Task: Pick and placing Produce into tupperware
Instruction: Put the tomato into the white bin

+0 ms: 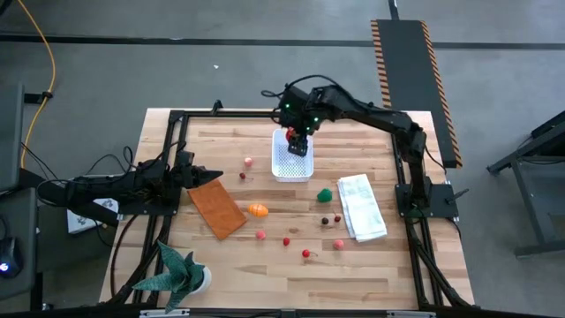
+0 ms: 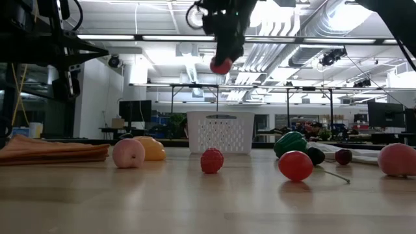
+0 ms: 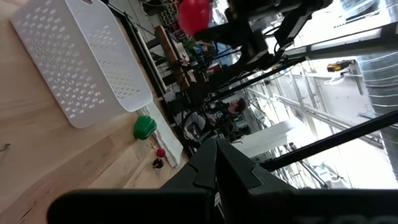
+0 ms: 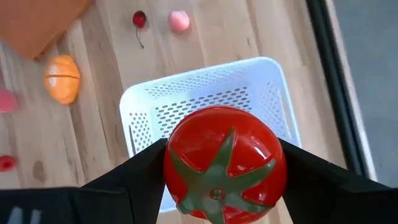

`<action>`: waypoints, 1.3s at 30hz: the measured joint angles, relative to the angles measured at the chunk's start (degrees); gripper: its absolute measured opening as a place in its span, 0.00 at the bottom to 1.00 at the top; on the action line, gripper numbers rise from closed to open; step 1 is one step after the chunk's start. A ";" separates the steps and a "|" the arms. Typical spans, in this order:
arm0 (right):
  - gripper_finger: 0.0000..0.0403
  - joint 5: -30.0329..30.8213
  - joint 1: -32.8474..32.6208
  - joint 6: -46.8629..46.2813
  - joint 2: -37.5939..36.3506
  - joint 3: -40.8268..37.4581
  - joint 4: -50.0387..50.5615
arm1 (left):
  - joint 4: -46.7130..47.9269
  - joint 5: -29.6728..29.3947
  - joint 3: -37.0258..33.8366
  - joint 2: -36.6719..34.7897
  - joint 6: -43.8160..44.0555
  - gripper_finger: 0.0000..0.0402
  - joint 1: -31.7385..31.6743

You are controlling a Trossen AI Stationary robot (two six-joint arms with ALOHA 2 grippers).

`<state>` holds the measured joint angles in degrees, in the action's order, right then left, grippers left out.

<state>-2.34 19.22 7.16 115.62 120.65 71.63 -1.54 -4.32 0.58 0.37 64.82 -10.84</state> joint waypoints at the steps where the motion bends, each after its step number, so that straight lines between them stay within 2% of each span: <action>1: 0.62 -0.40 0.00 0.00 0.02 -1.43 -0.62 | 0.00 0.00 0.00 0.00 0.00 0.00 -0.01; 9: 0.62 -1.78 0.63 0.42 0.01 -11.70 -8.04 | 0.00 0.00 0.00 0.00 -0.02 0.00 0.00; 21: 0.62 -2.45 1.49 -0.44 0.00 -21.66 -18.18 | 0.00 0.00 -0.02 -0.01 0.00 0.00 -0.01; 30: 0.62 -2.71 2.33 -2.61 -0.04 -25.66 -25.39 | 0.00 0.00 -0.01 -0.01 -0.02 0.00 -0.01; 39: 0.62 -4.84 3.89 -5.23 -0.05 -27.13 -28.08 | 0.00 0.00 -0.02 0.00 0.00 0.00 -0.01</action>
<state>-7.18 23.12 1.93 115.57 93.51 43.55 -1.54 -4.32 0.56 0.38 64.82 -10.85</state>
